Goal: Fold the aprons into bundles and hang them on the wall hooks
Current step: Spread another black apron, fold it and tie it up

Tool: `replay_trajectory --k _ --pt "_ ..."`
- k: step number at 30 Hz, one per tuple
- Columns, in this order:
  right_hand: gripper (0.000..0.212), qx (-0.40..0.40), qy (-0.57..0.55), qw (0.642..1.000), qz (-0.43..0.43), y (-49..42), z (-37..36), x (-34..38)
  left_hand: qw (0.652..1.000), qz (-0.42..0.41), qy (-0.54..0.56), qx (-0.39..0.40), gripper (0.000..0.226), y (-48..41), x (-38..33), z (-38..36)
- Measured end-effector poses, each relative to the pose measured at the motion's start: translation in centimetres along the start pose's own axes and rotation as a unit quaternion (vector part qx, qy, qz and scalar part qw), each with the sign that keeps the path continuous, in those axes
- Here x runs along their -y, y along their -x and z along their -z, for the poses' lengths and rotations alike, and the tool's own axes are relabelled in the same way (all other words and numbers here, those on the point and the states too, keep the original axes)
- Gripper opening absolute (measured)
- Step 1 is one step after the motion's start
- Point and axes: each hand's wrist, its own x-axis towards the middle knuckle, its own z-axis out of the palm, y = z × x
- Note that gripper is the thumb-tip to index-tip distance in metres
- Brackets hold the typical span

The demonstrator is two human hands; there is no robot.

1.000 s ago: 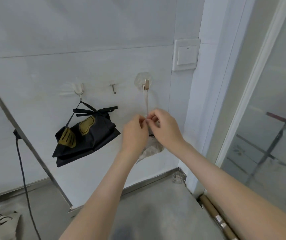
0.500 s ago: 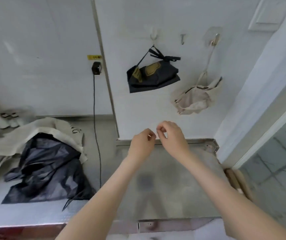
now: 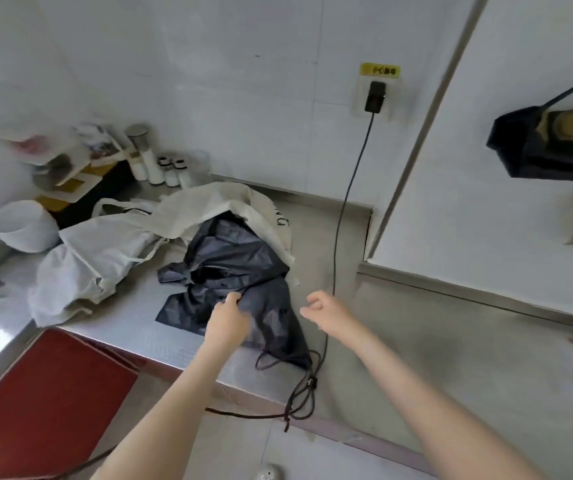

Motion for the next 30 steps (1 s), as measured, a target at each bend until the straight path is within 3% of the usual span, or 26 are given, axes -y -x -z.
replay_trajectory --k 3,6,8,10,12,13,15,18,21,25,30 --pt "0.062 0.006 -0.108 0.992 -0.058 -4.4 -4.8 2.6 1.000 0.021 0.008 -0.014 0.046 -2.7 3.5 2.3" --pt "0.080 -0.006 -0.304 0.945 -0.121 -8.4 -8.4 5.1 0.999 0.045 0.015 -0.003 0.050 -5.7 5.7 3.5" --pt "0.086 -0.029 -0.333 0.931 -0.148 -10.6 -10.2 6.0 0.998 0.054 0.023 0.011 0.051 -6.9 6.9 3.3" --pt "0.072 -0.061 -0.293 0.941 -0.161 -12.6 -11.8 6.0 0.998 0.051 0.027 0.027 0.051 -7.8 7.5 3.0" --pt "0.028 -0.097 -0.241 0.954 -0.149 -13.6 -12.5 5.8 0.998 0.037 0.028 0.048 0.053 -8.4 7.3 2.5" --pt "0.016 -0.111 -0.223 0.958 -0.144 -13.9 -12.7 5.7 0.997 0.034 0.026 0.064 0.056 -8.8 7.2 2.2" --pt "0.020 -0.116 -0.204 0.963 -0.132 -14.0 -12.2 5.6 0.996 0.036 0.022 0.084 0.065 -9.1 6.4 1.8" --pt "0.019 -0.087 -0.256 0.961 -0.055 -12.4 -10.4 7.0 0.997 0.042 0.033 0.058 0.080 -9.2 4.6 1.6" --pt "0.020 -0.074 -0.315 0.945 0.041 -10.1 -7.4 9.1 0.998 0.004 -0.037 -0.044 0.088 -8.6 2.0 2.1" --pt "0.013 -0.025 -0.363 0.920 0.144 -6.4 -2.3 11.1 0.984 -0.059 -0.012 -0.170 0.037 -7.1 -2.9 3.5" --pt "0.011 -0.005 -0.418 0.878 0.232 -0.1 5.1 12.8 0.965 -0.136 0.078 -0.209 0.035 -3.1 -10.0 5.6"
